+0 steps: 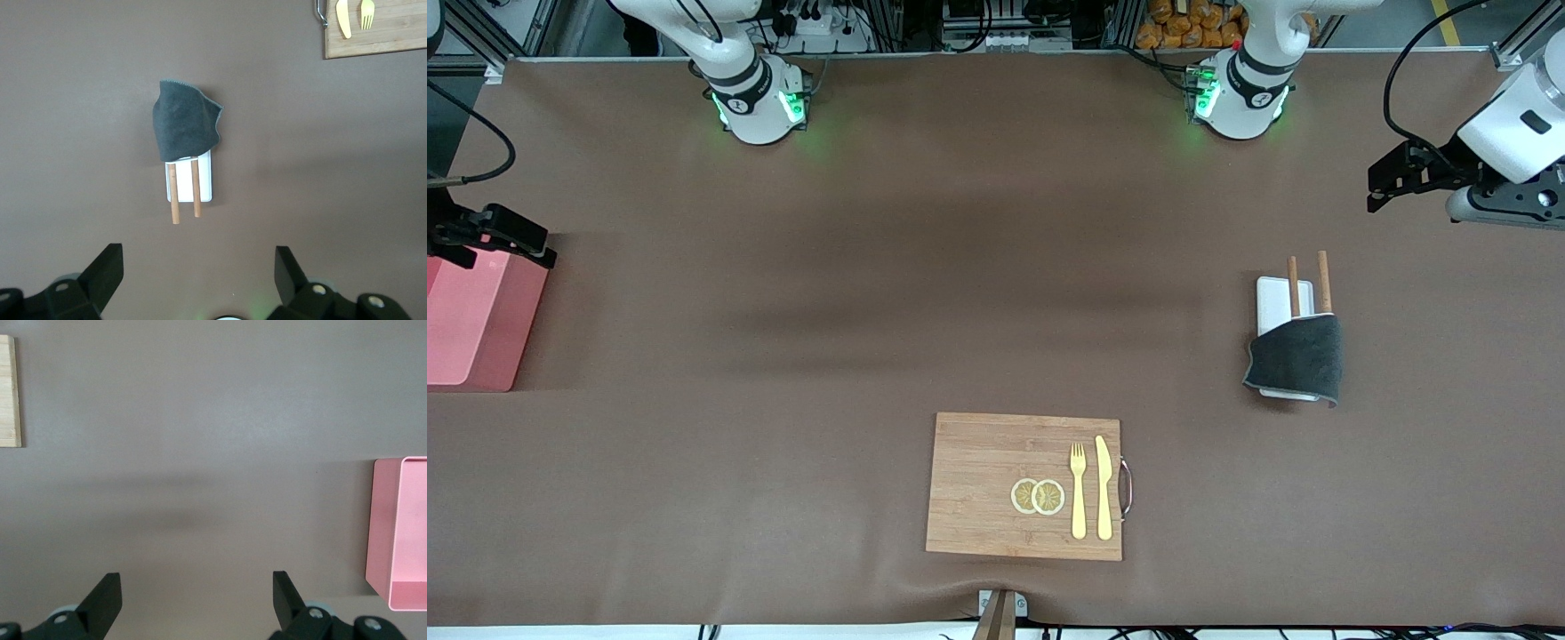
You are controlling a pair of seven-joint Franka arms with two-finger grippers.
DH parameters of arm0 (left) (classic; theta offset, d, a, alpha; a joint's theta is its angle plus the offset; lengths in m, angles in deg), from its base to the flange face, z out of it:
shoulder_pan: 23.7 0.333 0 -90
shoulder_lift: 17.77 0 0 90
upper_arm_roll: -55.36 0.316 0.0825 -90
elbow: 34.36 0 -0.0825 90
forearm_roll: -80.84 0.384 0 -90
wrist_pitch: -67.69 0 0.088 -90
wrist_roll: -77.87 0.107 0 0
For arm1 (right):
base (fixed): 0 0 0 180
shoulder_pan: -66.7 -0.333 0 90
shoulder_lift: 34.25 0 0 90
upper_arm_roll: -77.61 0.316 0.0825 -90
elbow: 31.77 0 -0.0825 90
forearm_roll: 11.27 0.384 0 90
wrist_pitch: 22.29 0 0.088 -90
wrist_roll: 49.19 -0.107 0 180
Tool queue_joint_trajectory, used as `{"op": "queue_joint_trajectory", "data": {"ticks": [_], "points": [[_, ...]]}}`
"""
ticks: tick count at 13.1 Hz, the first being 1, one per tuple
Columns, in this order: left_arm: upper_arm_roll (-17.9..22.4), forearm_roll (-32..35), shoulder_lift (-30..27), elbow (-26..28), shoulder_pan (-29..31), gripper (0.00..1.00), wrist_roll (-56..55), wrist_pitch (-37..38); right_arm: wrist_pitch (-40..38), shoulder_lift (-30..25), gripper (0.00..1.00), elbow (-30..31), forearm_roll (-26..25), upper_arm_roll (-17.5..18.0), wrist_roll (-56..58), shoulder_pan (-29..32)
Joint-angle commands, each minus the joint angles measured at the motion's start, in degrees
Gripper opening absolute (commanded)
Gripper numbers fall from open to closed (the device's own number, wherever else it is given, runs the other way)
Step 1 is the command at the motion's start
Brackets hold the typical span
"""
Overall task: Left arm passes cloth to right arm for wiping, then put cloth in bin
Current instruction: 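Reach the left gripper down to the grey cloth on the white holder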
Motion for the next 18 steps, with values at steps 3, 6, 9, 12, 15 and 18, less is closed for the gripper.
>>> {"op": "queue_joint_trajectory", "data": {"ticks": [3, 6, 9, 12, 15, 18], "points": [[0.3, 1.3, 0.8, -2.4, -0.6, 1.0, 0.7, 0.6, 0.2, 0.1, 1.0, 0.0, 0.9, 0.2, -0.8, 0.5], [0.3, 2.2, 3.9, -3.5, -0.7, 1.0, 0.8, 0.7, 0.2, 0.2, 1.0, 0.0, 0.9, 0.2, -0.8, 0.6], [0.5, 2.1, 10.2, -3.5, -0.3, 1.0, 1.4, 0.5, 0.2, 0.2, 1.0, 0.0, 0.9, 0.2, -0.8, 0.5], [0.9, 1.4, 16.2, -4.6, 0.5, 1.0, 10.3, -1.4, 0.2, 0.8, 1.0, 0.0, 1.0, 0.2, -0.8, 0.5], [0.9, 0.5, 22.1, -7.2, 2.1, 1.0, 21.8, -2.7, 0.2, 1.1, 1.0, 0.0, 1.0, 0.2, -0.8, 0.6], [0.9, 0.3, 30.0, -12.8, 2.5, 1.0, 33.2, -6.5, 0.1, 1.2, 1.0, 0.0, 1.0, 0.2, -0.8, 0.5]]}}
